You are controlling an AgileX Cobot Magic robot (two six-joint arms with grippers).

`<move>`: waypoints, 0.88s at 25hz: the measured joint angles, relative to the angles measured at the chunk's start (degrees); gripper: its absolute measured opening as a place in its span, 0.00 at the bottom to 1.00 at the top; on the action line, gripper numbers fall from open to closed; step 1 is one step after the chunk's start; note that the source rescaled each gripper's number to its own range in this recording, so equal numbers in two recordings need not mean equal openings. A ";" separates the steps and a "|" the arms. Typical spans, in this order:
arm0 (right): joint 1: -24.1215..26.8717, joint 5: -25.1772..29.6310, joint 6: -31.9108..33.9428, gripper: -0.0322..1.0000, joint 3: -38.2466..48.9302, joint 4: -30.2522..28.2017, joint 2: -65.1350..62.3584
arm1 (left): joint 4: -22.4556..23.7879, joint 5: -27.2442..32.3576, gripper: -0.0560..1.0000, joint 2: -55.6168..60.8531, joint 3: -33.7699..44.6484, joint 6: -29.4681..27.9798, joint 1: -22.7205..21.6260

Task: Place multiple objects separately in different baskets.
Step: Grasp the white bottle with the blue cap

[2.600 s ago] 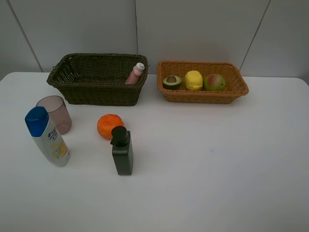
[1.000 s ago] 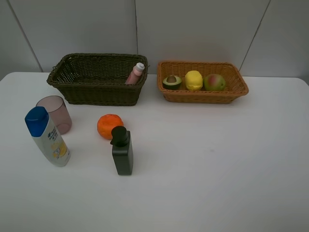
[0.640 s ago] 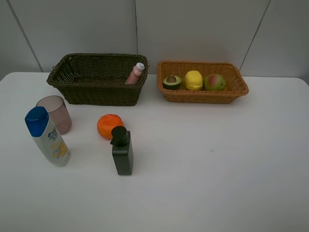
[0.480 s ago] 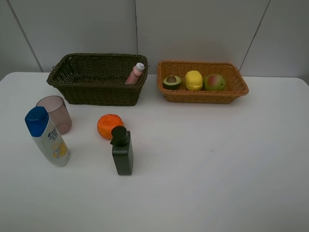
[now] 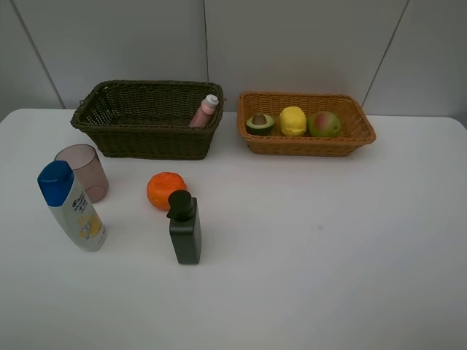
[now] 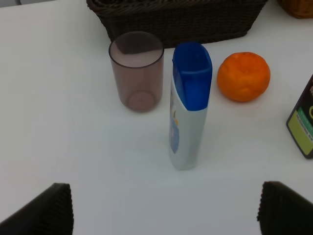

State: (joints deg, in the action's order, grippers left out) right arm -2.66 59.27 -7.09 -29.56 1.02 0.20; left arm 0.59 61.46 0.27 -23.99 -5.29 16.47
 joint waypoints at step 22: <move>0.00 0.04 0.00 1.00 -0.05 0.00 -0.39 | 0.00 0.00 1.00 0.00 0.00 0.00 0.00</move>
State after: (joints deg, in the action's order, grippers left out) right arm -2.66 59.31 -7.09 -29.61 1.02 -0.19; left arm 0.59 61.46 0.27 -23.99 -5.29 16.47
